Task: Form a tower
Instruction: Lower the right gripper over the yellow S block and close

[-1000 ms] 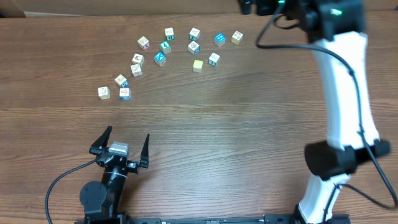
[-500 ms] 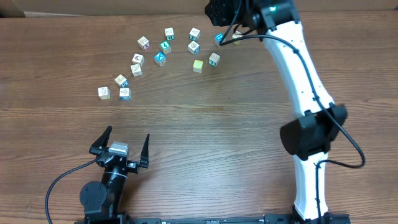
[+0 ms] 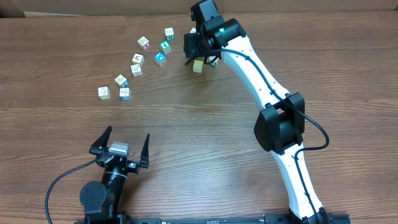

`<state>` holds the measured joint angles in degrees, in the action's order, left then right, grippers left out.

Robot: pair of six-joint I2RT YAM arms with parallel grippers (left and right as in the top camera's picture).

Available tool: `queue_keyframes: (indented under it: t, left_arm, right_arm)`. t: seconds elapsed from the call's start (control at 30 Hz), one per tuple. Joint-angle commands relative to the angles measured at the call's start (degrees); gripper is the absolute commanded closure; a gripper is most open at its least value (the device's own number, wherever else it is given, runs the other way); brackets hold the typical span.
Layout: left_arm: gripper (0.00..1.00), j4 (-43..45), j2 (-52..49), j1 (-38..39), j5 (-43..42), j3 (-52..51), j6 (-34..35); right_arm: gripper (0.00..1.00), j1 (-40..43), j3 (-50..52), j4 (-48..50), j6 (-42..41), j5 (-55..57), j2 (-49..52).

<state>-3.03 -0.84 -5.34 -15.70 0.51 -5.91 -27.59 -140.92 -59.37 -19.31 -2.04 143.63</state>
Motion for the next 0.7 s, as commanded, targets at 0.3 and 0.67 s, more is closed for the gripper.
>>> queue_keyframes:
  t: [0.3,0.67]
  left_arm:
    - [0.00,0.1,0.6,-0.2,-0.4,-0.2,0.4]
    - [0.00,0.1,0.6,-0.2,-0.4,-0.2,0.4]
  right_arm:
    - [0.00,-0.5,1.2,-1.2,-9.4,3.8,5.4]
    - [0.30,-0.4,4.1,0.3,-9.4,-0.1,5.5]
